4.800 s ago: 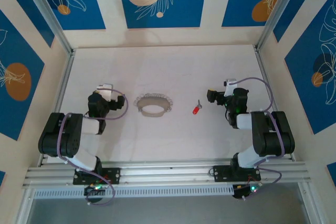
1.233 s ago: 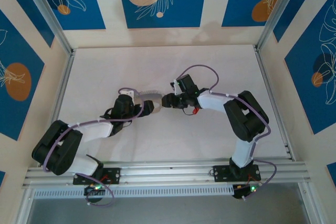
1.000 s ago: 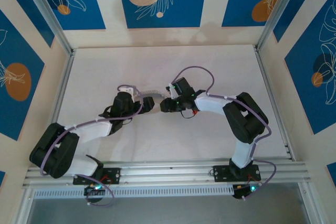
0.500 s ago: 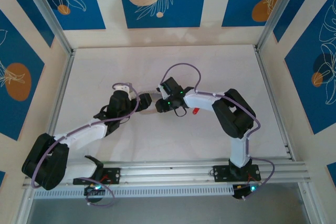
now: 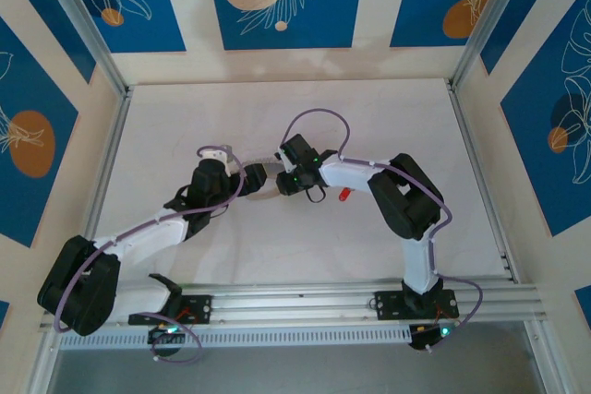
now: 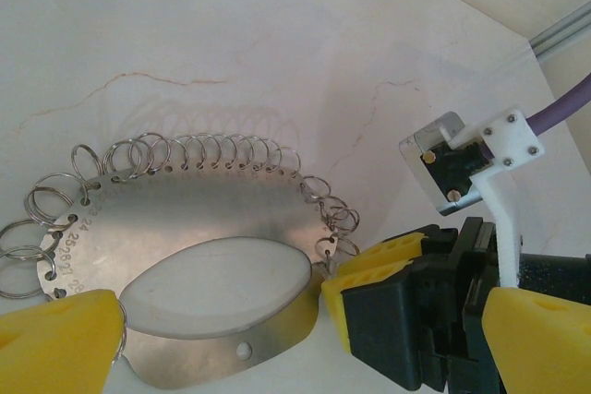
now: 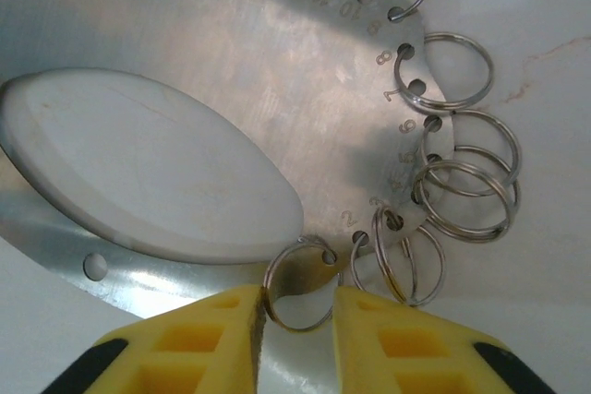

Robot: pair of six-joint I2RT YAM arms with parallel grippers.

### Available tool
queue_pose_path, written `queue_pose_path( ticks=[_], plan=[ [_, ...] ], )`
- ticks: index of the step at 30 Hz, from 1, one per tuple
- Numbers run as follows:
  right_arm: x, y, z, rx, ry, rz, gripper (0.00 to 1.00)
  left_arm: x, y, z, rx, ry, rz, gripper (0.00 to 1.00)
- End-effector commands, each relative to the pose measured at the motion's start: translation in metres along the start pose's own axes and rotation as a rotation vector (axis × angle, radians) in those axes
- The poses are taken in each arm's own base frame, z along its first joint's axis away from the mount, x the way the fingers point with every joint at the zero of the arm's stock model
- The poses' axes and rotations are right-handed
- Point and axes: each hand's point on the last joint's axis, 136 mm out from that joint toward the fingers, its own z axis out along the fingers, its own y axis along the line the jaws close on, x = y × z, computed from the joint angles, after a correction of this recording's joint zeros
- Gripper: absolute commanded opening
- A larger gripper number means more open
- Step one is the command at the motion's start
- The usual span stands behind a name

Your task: Put the keys on the keyring

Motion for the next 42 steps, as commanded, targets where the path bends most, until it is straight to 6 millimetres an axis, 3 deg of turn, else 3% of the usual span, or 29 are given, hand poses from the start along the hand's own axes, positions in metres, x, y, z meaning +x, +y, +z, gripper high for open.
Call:
queue_pose_path(
  ticks=[1,15,30,42],
  plan=[
    [-0.009,-0.005,0.000,0.018,-0.012,0.006,0.24,-0.009,-0.009,-0.004,0.021,-0.031,-0.008,1.00],
    [-0.021,-0.005,-0.006,-0.032,-0.025,0.032,0.01,-0.008,-0.009,-0.004,0.029,-0.035,-0.009,1.00],
    [-0.018,-0.003,0.002,-0.063,-0.004,0.056,0.11,-0.008,-0.008,-0.005,0.029,-0.041,-0.006,1.00],
    [-0.015,-0.004,0.003,-0.067,0.001,0.056,0.00,-0.008,-0.011,-0.003,0.043,-0.040,0.000,1.00]
  ],
)
